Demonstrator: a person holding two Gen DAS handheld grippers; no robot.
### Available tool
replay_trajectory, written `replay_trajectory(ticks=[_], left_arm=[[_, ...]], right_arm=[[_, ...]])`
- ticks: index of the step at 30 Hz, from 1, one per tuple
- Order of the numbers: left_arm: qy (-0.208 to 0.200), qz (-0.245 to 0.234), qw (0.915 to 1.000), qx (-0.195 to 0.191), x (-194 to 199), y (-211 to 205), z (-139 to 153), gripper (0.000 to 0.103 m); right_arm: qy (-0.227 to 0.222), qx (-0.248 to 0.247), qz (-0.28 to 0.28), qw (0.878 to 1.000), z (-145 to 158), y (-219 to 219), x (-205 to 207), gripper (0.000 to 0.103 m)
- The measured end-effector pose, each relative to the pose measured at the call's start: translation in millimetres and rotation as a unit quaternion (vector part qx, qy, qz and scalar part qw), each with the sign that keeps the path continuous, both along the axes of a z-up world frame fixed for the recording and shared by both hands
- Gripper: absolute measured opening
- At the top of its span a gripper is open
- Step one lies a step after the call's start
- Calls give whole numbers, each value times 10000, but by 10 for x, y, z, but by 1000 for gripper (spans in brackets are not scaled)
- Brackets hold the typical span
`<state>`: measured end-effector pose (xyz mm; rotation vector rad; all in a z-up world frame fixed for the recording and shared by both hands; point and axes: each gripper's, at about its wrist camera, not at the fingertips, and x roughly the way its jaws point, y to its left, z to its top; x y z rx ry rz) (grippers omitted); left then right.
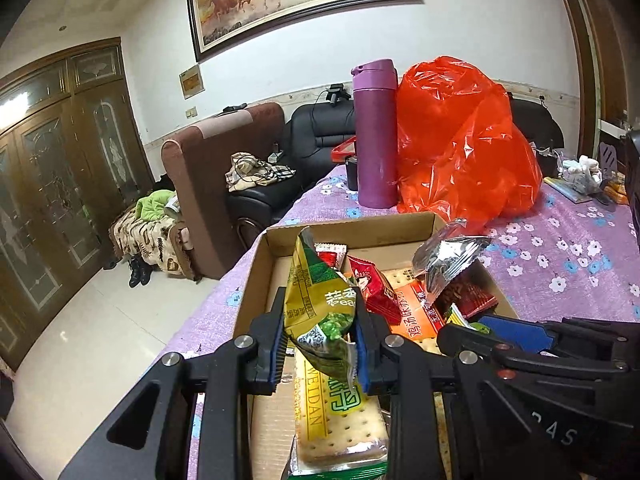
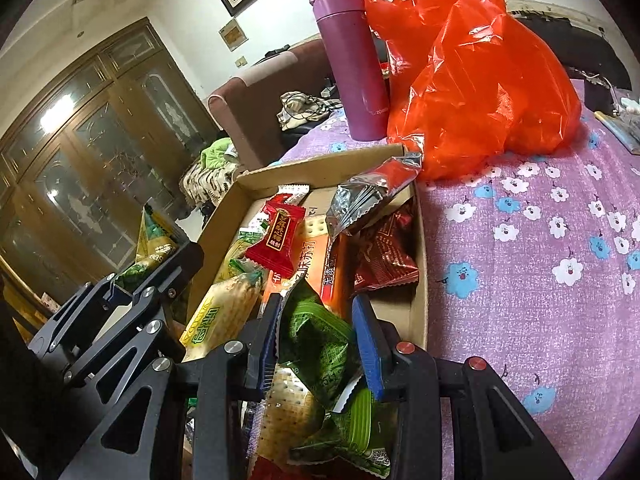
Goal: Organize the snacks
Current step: 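Carry both green packets over the cardboard tray and lower them in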
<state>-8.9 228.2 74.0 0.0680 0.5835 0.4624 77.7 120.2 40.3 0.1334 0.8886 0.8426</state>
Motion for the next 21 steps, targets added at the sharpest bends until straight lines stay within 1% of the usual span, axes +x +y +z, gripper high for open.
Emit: replay_trajectory(ticks=[6, 21], left_arm=[[-39, 39, 10000, 46, -13, -7, 5, 27], [-103, 82, 9999, 80, -40, -8, 17, 27]], right_arm=[[116, 77, -64, 9999, -1, -39, 15, 41], [-98, -57, -56, 9999, 28, -22, -44, 41]])
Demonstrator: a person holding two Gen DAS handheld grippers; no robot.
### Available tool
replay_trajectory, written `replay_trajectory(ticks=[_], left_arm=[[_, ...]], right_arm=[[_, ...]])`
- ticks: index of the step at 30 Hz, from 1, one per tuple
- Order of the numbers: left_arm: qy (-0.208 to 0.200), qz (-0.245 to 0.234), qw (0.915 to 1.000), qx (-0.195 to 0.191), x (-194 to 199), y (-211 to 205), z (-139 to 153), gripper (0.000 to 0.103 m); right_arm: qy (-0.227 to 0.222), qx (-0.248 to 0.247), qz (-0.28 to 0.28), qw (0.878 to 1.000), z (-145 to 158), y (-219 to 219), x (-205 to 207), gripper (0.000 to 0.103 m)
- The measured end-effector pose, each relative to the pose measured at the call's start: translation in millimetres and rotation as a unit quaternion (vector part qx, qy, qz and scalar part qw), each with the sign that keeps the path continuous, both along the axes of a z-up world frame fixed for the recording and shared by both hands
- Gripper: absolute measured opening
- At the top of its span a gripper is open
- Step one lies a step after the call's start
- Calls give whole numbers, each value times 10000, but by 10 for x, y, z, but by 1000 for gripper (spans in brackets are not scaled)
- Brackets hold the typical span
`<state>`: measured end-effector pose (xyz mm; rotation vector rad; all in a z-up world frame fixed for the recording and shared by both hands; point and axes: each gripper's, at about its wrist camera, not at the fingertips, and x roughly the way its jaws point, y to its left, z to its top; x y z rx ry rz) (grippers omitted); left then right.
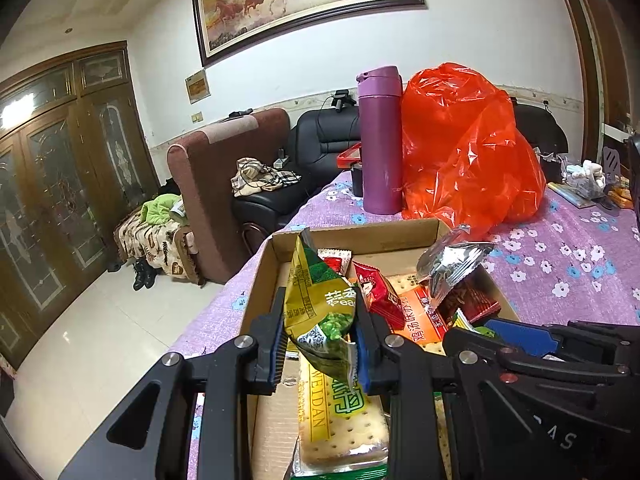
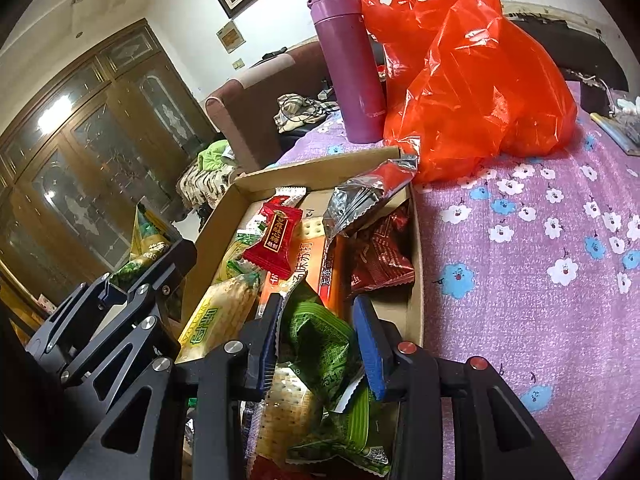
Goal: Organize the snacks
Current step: 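Carry both green packets over the cardboard tray and lower them in, then open both tools to release the green packets into the tray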
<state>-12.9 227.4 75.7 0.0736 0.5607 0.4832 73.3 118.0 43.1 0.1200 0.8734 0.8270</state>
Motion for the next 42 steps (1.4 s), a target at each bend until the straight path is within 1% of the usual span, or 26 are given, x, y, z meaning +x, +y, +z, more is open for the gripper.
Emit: replay_trajectory(ticks=[10, 27, 31, 36, 40, 42], left_arm=[[-13, 14, 10000, -21, -5, -1, 16, 27], [-20, 11, 9999, -126, 22, 43, 49, 28], [-36, 0, 9997, -246, 39, 75, 50, 31], [-43, -2, 9997, -250, 46, 85, 46, 32], [-54, -28, 9991, -429, 44, 116, 38, 41], [-55, -41, 9987, -501, 42, 128, 25, 41]], right_arm=[[-231, -130, -22, 9996, 31, 24, -63, 41], [-340, -311, 8, 9989, 60, 45, -132, 41], [-327, -377, 10, 9988, 58, 48, -149, 41], [-338, -449, 7, 9984, 44, 46, -163, 41], [-376, -492, -2, 9981, 49, 27, -176, 42], [-395, -528, 37, 9978, 42, 31, -201, 45]])
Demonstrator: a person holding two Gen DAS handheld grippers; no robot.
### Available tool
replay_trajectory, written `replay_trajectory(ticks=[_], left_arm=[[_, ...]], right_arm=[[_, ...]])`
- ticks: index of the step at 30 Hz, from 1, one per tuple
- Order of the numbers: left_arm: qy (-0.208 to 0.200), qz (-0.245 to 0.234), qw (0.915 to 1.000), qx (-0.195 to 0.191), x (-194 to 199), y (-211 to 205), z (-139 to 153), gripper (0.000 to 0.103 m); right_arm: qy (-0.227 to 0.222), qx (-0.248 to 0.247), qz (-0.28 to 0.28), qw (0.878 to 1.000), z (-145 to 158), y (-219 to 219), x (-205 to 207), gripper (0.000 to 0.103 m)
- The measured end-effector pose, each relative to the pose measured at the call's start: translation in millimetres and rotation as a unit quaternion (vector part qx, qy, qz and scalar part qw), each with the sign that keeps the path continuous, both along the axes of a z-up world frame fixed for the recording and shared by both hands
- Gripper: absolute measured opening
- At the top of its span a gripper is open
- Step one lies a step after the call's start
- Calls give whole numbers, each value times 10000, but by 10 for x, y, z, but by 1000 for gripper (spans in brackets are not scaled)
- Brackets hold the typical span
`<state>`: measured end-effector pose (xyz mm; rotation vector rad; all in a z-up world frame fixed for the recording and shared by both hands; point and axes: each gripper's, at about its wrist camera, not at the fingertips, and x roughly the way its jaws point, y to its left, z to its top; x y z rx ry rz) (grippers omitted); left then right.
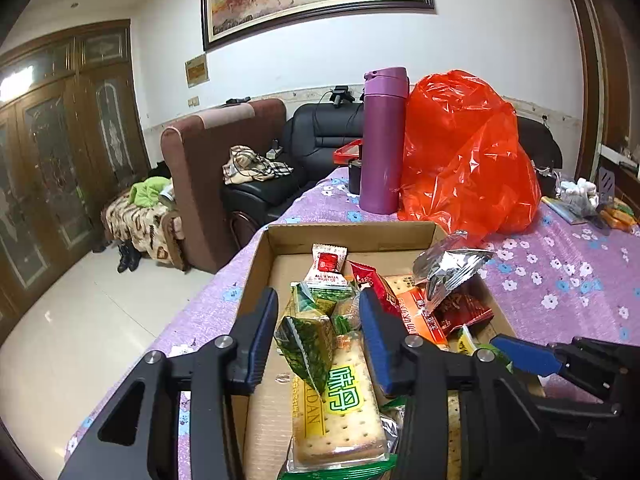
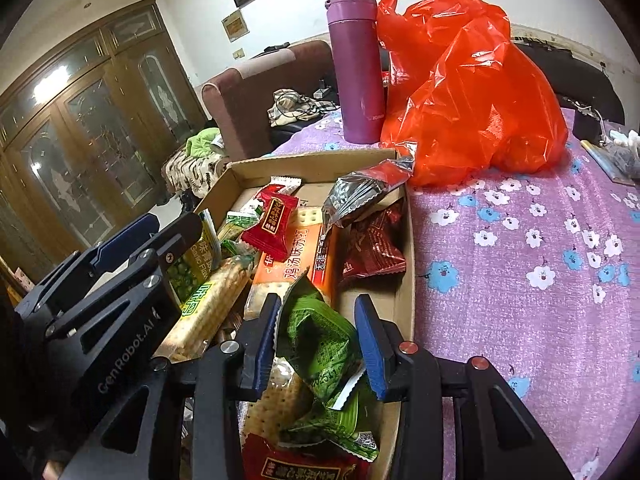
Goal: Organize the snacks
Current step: 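Open both tools to release the green packets into the tray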
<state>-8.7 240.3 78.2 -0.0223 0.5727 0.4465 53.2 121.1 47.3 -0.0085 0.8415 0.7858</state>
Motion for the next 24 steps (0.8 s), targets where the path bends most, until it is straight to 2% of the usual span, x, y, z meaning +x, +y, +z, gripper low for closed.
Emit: replay_trajectory(ticks=[3, 5, 10, 14, 18, 22, 24], left_arm=[[-10, 6, 10000, -31, 8, -2, -5, 43], [-15, 10, 10000, -46, 3, 5, -7, 48], [-16, 12, 10000, -46, 11, 7, -8, 50], [-31, 22, 9999, -97, -6, 18, -9, 56], [-36, 22, 9999, -157, -9, 31, -12, 56], [-50, 28, 9998, -215, -29, 53, -9, 58], [-52, 28, 9998, -214, -28, 54, -9, 58]], right_arm=[[-151, -144, 95, 9997, 0, 45, -76, 47], [-282, -217, 207, 9992, 12, 88, -133, 48], [-525, -303, 482, 9970, 44, 168, -275, 52], [-507, -309, 534, 9968, 57, 175, -288, 53], [-552, -313, 482, 9968, 117, 138, -287, 53], [-608, -353, 500, 9963, 168, 98, -339, 60], [-597, -376, 517, 9962, 173, 77, -370, 61]])
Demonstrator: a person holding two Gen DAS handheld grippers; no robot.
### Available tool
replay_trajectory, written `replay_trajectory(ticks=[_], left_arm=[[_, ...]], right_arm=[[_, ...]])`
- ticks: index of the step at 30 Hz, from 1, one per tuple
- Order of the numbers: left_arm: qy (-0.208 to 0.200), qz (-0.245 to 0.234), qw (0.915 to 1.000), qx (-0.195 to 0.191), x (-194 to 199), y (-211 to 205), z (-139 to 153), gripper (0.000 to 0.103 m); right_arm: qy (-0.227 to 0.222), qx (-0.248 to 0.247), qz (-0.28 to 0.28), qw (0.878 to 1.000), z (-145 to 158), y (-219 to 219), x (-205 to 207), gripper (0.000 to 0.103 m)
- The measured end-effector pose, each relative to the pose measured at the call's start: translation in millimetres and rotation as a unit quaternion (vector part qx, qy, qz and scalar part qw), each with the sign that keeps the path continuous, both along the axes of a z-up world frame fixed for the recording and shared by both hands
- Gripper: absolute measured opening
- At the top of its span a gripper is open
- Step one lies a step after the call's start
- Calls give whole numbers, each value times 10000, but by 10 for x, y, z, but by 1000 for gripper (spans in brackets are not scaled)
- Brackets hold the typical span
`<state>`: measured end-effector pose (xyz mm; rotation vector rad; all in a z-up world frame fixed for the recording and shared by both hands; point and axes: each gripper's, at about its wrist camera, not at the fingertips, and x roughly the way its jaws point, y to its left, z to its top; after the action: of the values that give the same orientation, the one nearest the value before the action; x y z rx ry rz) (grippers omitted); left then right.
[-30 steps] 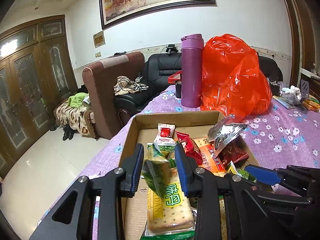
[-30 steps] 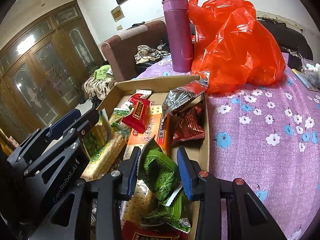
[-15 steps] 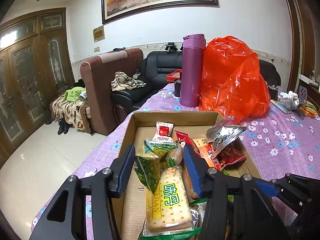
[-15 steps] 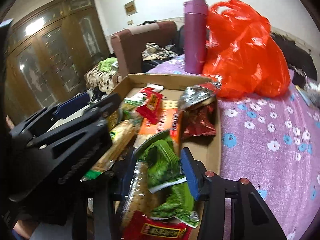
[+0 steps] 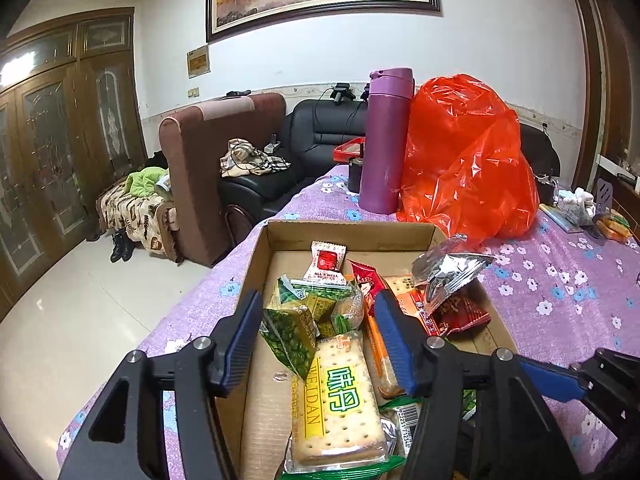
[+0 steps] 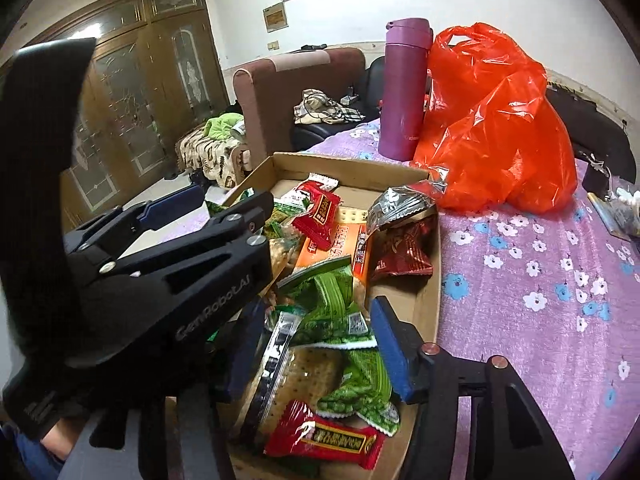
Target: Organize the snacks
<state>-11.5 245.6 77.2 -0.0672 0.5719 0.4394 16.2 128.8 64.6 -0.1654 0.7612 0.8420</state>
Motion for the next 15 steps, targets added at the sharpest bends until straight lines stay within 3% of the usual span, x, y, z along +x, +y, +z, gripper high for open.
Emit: replay_trajectory(ticks=[6, 15], left_arm=[[-4, 0, 10000, 10, 0, 2, 1, 62], [10, 31, 10000, 24, 2, -1, 7, 66]], right_arm=[[-96, -132, 1, 9999, -3, -127, -113, 64], [-81, 126, -291, 9995, 3, -449, -89, 74]])
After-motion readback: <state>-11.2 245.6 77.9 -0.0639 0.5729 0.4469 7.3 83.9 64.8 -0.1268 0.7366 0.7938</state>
